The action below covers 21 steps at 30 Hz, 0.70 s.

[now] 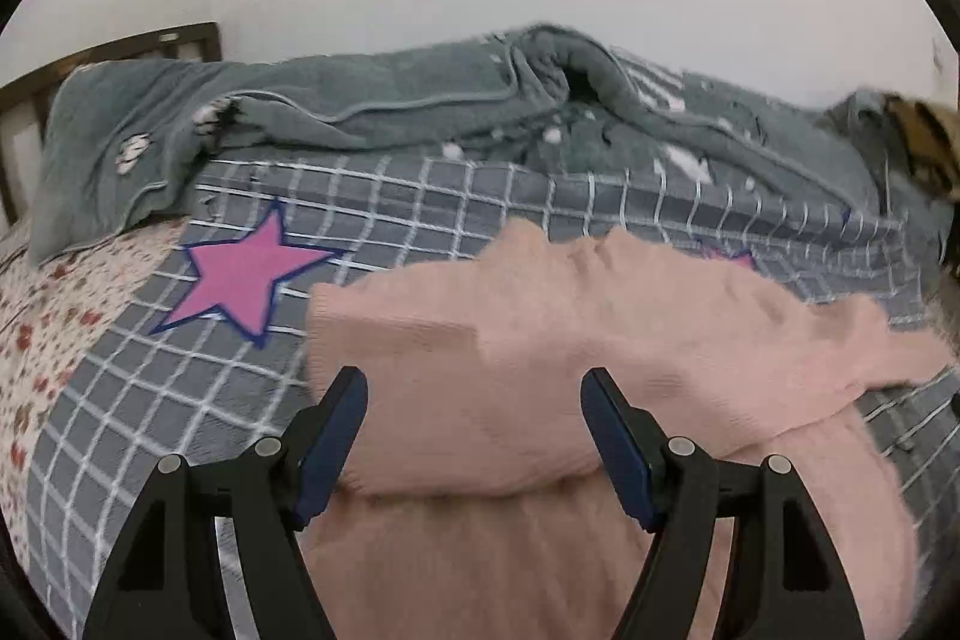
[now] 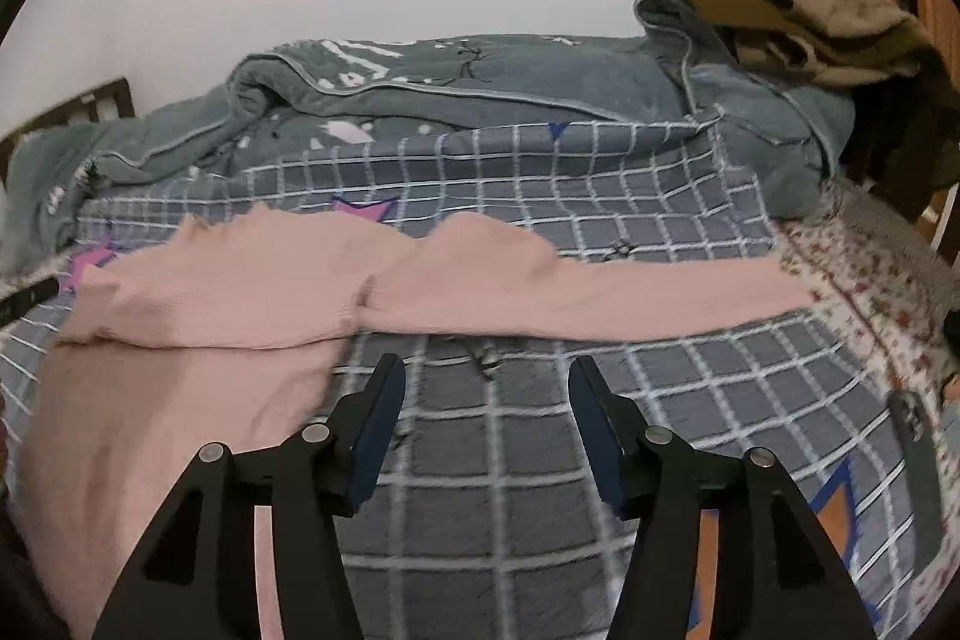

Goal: Fold small clothes

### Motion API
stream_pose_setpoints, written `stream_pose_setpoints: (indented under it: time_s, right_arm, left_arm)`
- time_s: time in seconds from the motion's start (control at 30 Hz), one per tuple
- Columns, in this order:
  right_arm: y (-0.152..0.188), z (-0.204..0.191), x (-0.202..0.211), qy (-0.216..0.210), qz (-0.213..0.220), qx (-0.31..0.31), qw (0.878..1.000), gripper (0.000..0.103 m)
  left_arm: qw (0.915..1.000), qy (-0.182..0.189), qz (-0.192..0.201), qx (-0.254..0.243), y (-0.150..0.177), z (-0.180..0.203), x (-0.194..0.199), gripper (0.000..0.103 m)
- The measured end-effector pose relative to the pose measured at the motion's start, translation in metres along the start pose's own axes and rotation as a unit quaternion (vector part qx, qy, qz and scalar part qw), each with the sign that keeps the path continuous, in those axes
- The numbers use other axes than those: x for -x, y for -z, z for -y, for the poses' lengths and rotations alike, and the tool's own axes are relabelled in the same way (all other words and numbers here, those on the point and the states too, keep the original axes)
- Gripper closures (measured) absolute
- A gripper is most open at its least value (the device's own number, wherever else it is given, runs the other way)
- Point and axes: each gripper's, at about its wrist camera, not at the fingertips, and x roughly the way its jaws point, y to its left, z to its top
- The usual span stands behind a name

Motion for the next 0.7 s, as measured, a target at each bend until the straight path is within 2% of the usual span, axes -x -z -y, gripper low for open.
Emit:
stream_pose_setpoints:
  time_s: [0.17,0.27,0.33,0.53,0.7]
  right_arm:
    - [-0.010,0.022,-0.022,0.016,-0.011,-0.014,1.000,0.047]
    - [-0.012,0.040,-0.035,0.026,-0.021,-0.040,0.999,0.048]
    - [-0.010,0.049,-0.041,0.029,-0.025,-0.051,0.998,0.051]
    - [-0.004,0.079,-0.060,0.032,-0.054,-0.088,0.994,0.055]
    - [-0.002,0.095,-0.068,0.024,-0.067,-0.120,0.990,0.055]
  left_arm:
    - [0.9963,-0.014,-0.041,-0.075,0.025,0.019,-0.032,0.031]
    - [0.9953,-0.014,-0.031,-0.091,0.027,0.026,-0.028,0.031]
    - [0.9946,-0.014,-0.033,-0.097,0.028,0.028,-0.028,0.031]
    - [0.9967,0.001,-0.038,-0.071,0.016,0.022,-0.036,0.031]
    - [0.9989,-0.005,-0.033,-0.032,0.004,0.012,-0.041,0.031]
